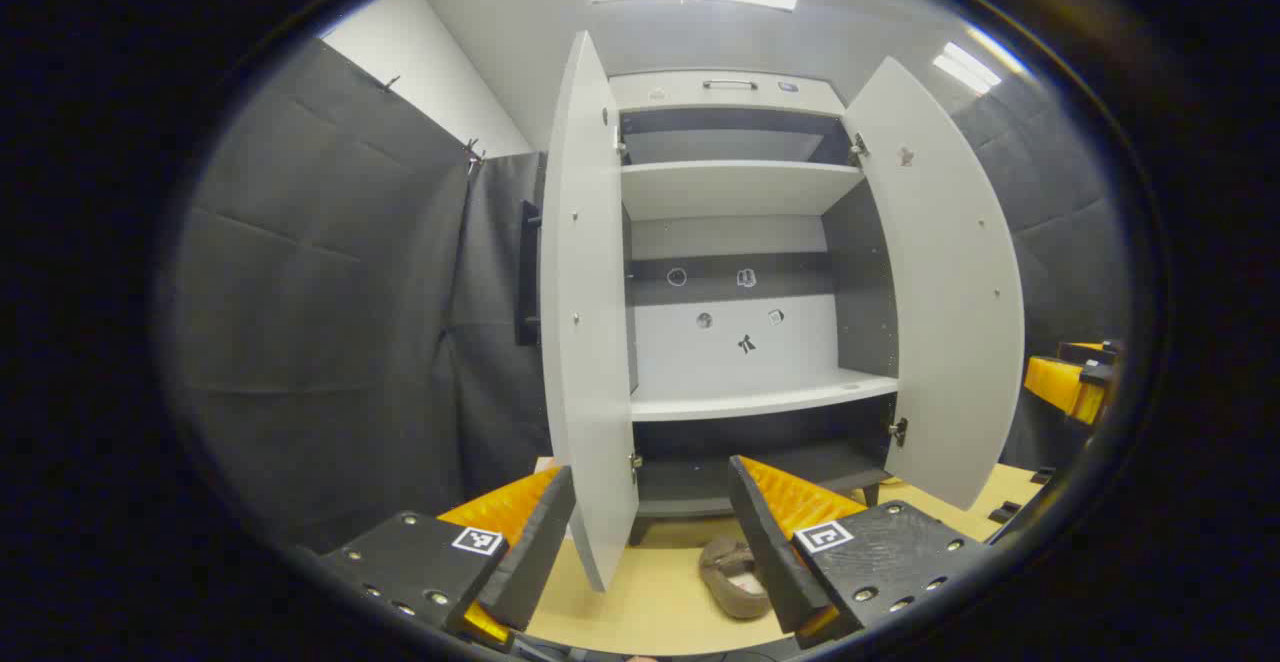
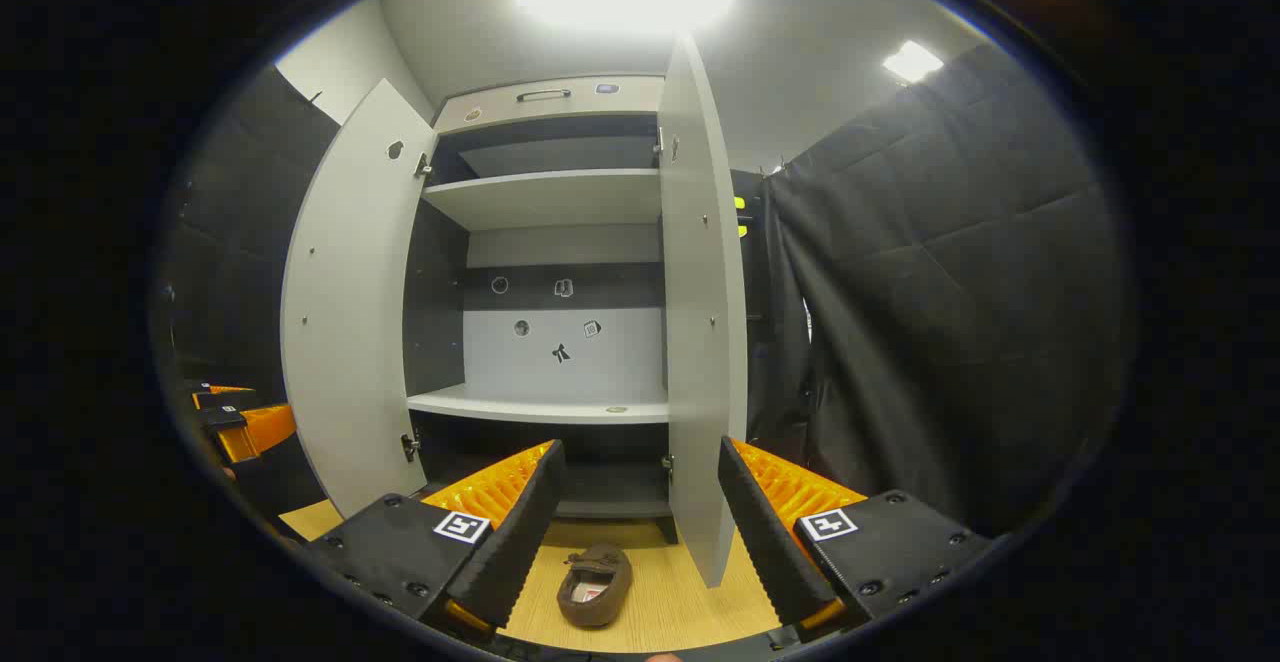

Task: Grab one shoe with the right hand and put it into the shoe cabinet, grab the other shoe with the left hand and put it into the shoe cabinet; then close the right door with the right hand and the left door with the left hand.

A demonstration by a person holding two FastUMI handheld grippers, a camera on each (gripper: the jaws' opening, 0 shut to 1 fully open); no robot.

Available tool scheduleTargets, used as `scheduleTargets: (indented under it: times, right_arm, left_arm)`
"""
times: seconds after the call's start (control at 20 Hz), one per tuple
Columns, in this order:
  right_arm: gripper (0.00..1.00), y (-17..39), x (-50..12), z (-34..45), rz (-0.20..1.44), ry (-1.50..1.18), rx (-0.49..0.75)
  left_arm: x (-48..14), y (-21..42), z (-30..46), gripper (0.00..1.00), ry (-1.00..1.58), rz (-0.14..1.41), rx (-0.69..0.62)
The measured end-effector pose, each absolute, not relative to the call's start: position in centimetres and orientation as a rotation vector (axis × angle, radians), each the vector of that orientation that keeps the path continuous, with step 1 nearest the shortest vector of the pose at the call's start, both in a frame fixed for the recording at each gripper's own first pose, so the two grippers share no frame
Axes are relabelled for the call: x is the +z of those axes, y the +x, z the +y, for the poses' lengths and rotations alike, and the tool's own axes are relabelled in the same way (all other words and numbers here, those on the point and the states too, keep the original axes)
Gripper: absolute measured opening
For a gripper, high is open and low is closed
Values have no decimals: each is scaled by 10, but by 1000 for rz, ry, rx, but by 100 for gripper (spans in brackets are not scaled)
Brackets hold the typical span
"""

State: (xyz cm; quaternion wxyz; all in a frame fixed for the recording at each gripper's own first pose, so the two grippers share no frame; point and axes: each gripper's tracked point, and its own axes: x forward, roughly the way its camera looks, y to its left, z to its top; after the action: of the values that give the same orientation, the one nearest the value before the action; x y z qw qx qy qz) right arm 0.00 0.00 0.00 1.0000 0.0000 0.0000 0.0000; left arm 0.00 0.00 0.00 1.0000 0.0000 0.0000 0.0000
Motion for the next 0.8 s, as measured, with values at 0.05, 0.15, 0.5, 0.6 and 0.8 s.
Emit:
scheduleTargets:
  times: [0.05,0.15,0.5,0.6,0.8]
  right_arm:
    - [93,1,0,1,1,0,2]
    - [97,2,-2,2,3,3,9]
    - [97,5,-6,5,6,-3,29]
    - [97,6,-7,5,9,-8,36]
    - [97,10,-11,8,16,-16,53]
  left_arm:
    - [0,-1,0,89,4,-3,3]
    - [2,-3,0,89,11,-9,11]
    - [5,-6,2,89,16,-13,32]
    - [5,-4,1,89,15,-15,35]
    - [8,1,-1,89,27,-21,38]
